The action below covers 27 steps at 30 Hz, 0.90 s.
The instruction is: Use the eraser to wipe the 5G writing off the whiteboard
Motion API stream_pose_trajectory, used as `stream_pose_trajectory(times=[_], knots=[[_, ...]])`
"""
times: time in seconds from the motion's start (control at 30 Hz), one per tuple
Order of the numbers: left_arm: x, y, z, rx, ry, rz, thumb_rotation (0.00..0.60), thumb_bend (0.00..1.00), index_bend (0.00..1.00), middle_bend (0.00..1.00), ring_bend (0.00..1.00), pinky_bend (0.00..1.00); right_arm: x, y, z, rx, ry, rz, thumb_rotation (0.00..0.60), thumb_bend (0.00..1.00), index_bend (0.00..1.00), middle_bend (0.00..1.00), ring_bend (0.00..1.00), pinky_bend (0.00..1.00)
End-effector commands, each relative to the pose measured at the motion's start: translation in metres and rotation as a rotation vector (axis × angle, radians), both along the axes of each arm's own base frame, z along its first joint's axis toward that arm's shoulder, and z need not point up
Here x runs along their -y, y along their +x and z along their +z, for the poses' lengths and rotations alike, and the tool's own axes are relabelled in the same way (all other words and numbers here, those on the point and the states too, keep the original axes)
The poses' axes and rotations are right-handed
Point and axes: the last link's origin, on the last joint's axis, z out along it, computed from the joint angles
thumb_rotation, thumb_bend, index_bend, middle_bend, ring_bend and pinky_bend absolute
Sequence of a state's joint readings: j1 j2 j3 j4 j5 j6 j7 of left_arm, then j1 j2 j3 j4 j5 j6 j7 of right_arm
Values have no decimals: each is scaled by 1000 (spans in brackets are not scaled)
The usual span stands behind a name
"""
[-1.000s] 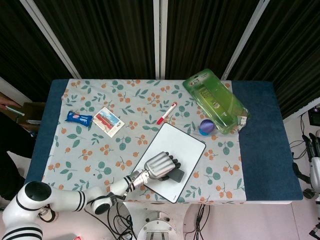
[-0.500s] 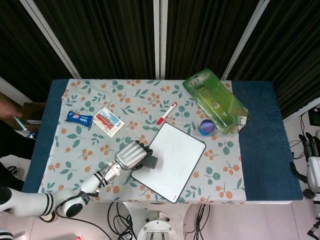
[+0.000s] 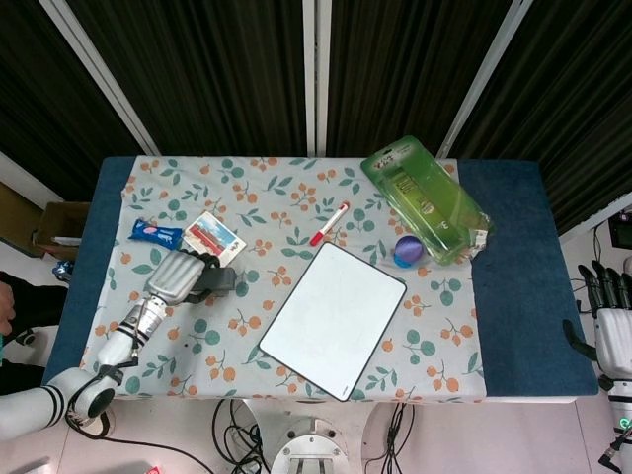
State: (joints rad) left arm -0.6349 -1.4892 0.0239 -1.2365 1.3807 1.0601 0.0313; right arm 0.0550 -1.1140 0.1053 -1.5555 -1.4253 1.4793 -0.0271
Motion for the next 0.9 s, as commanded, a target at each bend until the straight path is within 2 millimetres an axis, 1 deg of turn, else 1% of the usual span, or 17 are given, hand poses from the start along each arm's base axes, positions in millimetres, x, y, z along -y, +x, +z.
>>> stream_pose_trajectory(times=[0.03,0.1,0.2,0.23,0.27,0.33,0.4,0.47,0.57,0.63,0.67,0.73,0.77,0.8,0.9], knots=[[7,-16,1,1,-1,9,600,433,439,493,476,577,-1,1,2,-6,-6,1,600,265,0,0,0,0],[8,-18,2,9,-1,2,600,400,380,460,450,563,-2,1,3,-7,-12,-3,600,266,0,0,0,0],[10,-22,1,5,-18,-8,600,305,259,366,386,488,-3,0,3,-6,-11,-6,600,266,0,0,0,0],[10,-23,0,-2,-28,-7,600,252,183,300,344,435,-3,0,3,-6,-11,-6,600,266,0,0,0,0],[11,-26,0,-13,-38,-3,600,219,139,257,317,405,-4,1,3,-6,-11,-6,600,266,0,0,0,0],[12,-28,1,-34,-48,0,600,124,52,143,234,332,-4,0,3,-6,-13,-9,600,266,0,0,0,0],[14,-28,4,-16,-23,-2,600,45,32,82,172,289,-4,0,4,-5,-19,-13,600,266,0,0,0,0],[16,-28,7,11,3,-4,600,5,31,65,140,264,-4,0,5,-5,-21,-14,600,266,0,0,0,0],[20,-28,17,45,44,-11,595,0,31,64,128,252,-4,1,5,-5,-19,-11,600,266,0,0,0,0],[25,-28,27,67,79,-18,584,0,32,64,118,244,-4,2,5,-6,-17,-8,600,265,0,0,0,0],[28,-30,35,73,106,-17,564,0,31,64,115,240,-4,2,5,-6,-17,-7,600,265,0,0,0,0],[37,-36,53,73,158,0,489,0,32,64,97,227,-4,2,5,-11,-4,-3,600,264,0,0,0,0],[40,-40,62,66,182,14,463,0,32,64,89,223,-4,2,5,-12,7,-2,600,259,0,0,0,0],[45,-46,74,53,215,37,447,0,32,64,80,218,-4,1,6,-13,17,-3,600,248,0,0,0,0],[59,-61,100,31,304,92,392,0,33,64,70,210,-2,-1,6,-25,27,-13,600,233,0,0,0,0]])
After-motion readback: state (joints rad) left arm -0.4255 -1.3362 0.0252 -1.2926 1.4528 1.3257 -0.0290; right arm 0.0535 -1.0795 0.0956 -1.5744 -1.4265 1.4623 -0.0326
